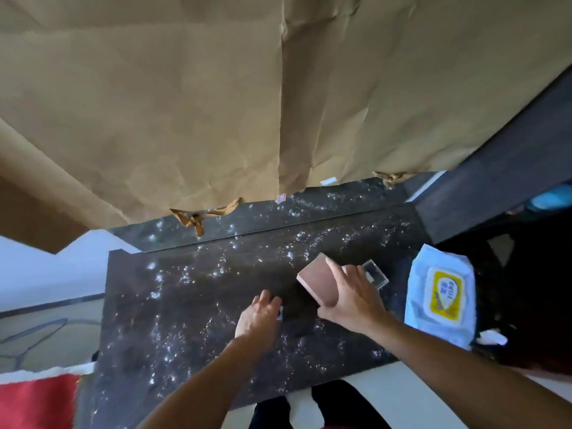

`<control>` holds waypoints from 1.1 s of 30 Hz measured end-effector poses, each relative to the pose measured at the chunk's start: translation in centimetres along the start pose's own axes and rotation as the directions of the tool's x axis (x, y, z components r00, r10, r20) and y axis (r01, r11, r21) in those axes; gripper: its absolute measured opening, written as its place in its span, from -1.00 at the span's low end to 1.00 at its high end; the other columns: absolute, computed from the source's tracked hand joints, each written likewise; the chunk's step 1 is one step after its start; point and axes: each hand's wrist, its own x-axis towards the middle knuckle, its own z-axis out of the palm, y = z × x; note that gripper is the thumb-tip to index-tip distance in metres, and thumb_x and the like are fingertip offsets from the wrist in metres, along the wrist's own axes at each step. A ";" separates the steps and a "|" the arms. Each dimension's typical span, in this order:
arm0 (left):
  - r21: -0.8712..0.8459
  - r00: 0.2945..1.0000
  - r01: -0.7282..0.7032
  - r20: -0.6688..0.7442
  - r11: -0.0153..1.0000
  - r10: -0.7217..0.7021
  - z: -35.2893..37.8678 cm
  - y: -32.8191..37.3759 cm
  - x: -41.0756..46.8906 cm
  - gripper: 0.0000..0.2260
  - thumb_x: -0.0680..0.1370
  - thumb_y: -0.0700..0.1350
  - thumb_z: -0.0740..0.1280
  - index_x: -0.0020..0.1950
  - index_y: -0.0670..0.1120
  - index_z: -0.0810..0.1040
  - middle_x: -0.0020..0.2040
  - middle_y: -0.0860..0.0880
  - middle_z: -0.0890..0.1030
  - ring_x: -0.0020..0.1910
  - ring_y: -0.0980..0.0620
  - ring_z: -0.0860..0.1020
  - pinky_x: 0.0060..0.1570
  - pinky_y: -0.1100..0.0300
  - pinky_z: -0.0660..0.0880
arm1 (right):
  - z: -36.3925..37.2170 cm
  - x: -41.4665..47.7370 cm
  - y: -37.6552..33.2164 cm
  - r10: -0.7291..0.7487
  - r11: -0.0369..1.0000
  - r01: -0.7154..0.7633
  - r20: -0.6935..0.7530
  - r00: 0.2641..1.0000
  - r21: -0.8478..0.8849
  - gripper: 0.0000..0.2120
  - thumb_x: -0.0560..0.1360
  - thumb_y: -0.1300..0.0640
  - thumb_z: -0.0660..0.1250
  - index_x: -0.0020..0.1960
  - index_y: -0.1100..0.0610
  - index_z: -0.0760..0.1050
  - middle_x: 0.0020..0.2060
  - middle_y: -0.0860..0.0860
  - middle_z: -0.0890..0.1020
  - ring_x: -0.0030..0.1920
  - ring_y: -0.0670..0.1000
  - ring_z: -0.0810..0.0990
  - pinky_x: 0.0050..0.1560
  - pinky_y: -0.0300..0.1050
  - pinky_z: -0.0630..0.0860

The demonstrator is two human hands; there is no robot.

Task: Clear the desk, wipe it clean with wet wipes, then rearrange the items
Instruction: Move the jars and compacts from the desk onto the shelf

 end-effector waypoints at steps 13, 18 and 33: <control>0.059 0.933 -0.324 -0.148 0.944 0.329 -3.0 10.8 1.6 -0.69 0.59 -0.04 0.18 0.28 -0.15 0.33 0.20 -0.10 0.50 0.08 -0.11 0.54 0.03 0.05 0.47 | -4.2 -10.2 8.6 0.378 0.919 -0.345 -0.169 0.910 0.192 -0.17 0.16 -0.26 0.28 0.40 -0.08 0.22 0.12 0.03 0.47 0.15 0.10 0.47 0.06 -0.02 0.50; 0.066 0.899 -0.393 -0.181 0.917 0.398 -2.0 20.9 1.3 -0.72 0.56 -0.01 0.23 0.20 -0.10 0.36 0.16 -0.07 0.50 0.11 -0.10 0.51 0.04 0.08 0.40 | -6.3 -14.9 15.7 0.416 0.904 -0.383 -0.187 0.890 0.191 -0.15 0.14 -0.28 0.25 0.40 -0.06 0.24 0.15 0.02 0.45 0.15 0.09 0.47 0.10 -0.04 0.49; 0.013 0.852 -0.439 -0.310 0.898 0.421 -0.5 42.7 5.3 -0.77 0.52 -0.13 0.31 0.15 -0.15 0.46 0.11 -0.11 0.44 0.12 -0.09 0.46 0.05 0.10 0.40 | -12.0 -22.2 34.1 0.426 0.897 -0.382 -0.199 0.883 0.225 -0.21 0.27 -0.24 0.30 0.43 -0.01 0.20 0.21 0.01 0.41 0.17 0.04 0.42 0.10 -0.11 0.45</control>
